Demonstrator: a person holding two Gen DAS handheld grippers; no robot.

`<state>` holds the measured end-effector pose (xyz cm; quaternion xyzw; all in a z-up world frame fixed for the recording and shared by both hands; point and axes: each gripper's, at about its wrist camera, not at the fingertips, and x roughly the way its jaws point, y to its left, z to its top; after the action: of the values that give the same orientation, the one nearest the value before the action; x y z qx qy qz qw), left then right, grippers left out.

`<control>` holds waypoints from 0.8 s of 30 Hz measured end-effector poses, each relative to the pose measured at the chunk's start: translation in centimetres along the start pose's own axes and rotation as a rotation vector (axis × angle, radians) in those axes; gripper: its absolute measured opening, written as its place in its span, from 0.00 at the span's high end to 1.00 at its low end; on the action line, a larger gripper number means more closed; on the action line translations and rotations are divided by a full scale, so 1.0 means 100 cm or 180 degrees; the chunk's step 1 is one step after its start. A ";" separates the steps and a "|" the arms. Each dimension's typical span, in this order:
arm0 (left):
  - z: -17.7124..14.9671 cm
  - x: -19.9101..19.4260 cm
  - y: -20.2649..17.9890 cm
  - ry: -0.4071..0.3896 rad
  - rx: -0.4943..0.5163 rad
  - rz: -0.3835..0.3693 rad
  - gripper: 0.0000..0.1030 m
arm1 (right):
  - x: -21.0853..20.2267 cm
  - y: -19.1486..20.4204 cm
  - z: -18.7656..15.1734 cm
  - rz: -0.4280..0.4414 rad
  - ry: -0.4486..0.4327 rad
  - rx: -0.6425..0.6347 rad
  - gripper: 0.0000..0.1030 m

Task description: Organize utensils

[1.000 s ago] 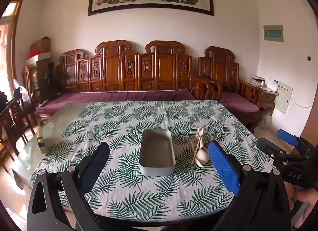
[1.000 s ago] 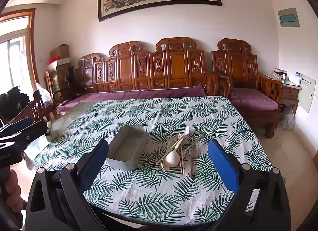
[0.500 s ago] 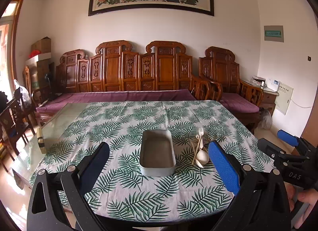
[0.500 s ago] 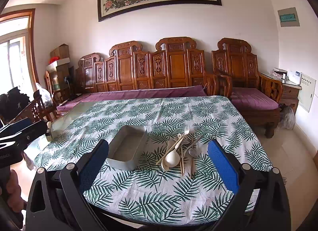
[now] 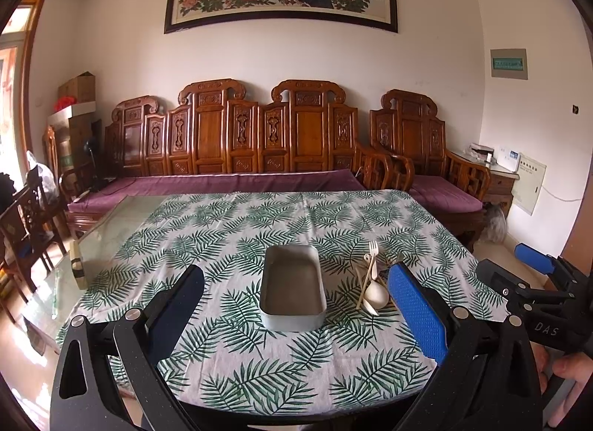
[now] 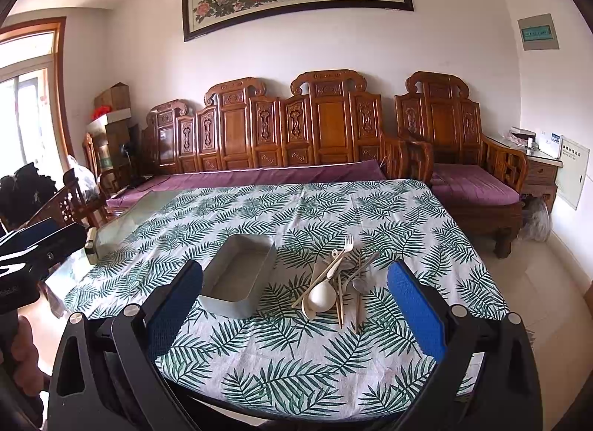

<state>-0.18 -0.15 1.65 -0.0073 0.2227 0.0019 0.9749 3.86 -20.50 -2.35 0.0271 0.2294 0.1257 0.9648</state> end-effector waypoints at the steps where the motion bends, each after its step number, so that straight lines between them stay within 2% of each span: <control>1: 0.000 0.000 0.000 -0.0006 0.0000 -0.0003 0.06 | -0.001 0.002 -0.001 -0.0002 -0.0003 -0.0001 0.02; 24: -0.004 -0.008 -0.005 -0.0086 0.0018 -0.0026 0.06 | -0.003 -0.001 -0.001 0.0011 -0.0014 0.0006 0.02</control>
<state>-1.05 -0.67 1.62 -0.0055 0.2094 -0.0026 0.9778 3.56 -20.68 -2.26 0.0287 0.2273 0.1271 0.9651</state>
